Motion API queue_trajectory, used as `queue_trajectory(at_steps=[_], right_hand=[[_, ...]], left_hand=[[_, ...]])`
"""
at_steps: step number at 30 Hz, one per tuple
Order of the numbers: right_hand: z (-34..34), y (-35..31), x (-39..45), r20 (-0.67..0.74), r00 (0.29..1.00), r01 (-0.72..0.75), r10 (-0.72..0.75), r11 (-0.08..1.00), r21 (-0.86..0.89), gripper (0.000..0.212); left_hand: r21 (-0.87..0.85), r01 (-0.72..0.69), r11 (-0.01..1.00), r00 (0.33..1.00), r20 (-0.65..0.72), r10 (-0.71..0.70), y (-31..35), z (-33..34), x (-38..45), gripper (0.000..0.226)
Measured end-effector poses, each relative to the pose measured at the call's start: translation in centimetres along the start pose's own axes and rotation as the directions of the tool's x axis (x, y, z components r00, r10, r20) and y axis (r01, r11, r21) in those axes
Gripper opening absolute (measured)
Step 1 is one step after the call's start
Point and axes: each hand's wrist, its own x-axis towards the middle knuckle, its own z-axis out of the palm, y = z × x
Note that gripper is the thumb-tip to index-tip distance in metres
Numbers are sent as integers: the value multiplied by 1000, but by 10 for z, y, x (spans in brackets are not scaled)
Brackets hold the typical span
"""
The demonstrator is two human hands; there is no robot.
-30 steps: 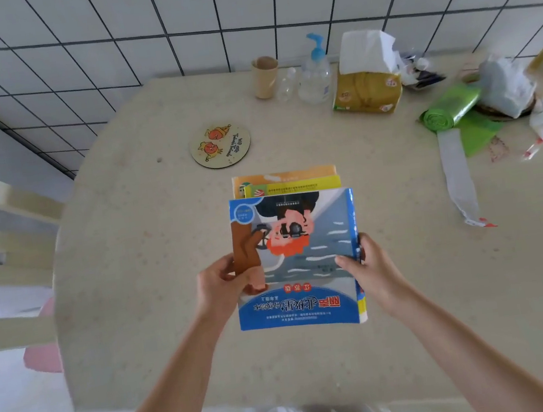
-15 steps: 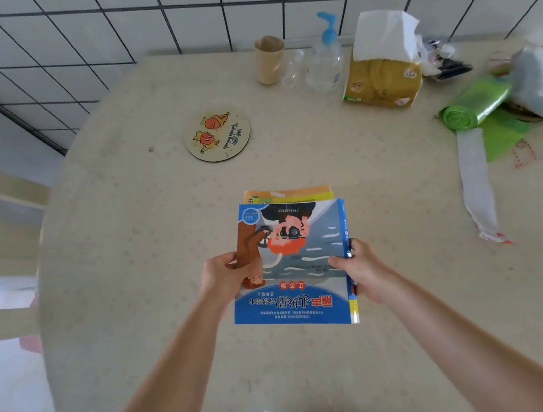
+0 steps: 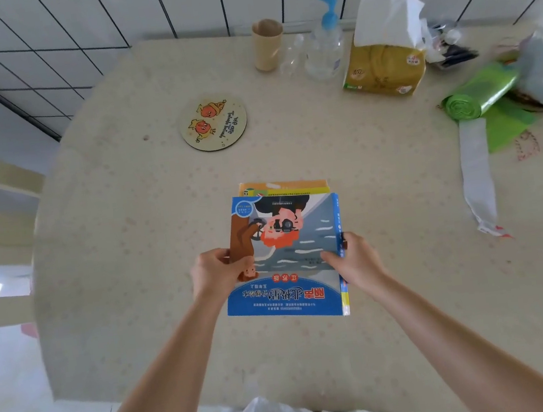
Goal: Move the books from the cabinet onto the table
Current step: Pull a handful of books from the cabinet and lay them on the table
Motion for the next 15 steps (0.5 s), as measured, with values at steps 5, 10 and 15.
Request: queue_trajectory(at_steps=[5, 10, 15], right_hand=[[2, 5, -7, -10, 1000, -4, 4, 1000, 13, 38], [-5, 6, -16, -38, 999, 19, -17, 999, 40, 41], [-13, -1, -33, -118, 993, 34, -28, 998, 49, 46]], left_hand=[[107, 11, 994, 998, 59, -18, -4, 0, -1, 28], [170, -15, 985, 1000, -3, 16, 0, -10, -6, 42], [136, -238, 962, 961, -107, 254, 20, -20, -26, 46]])
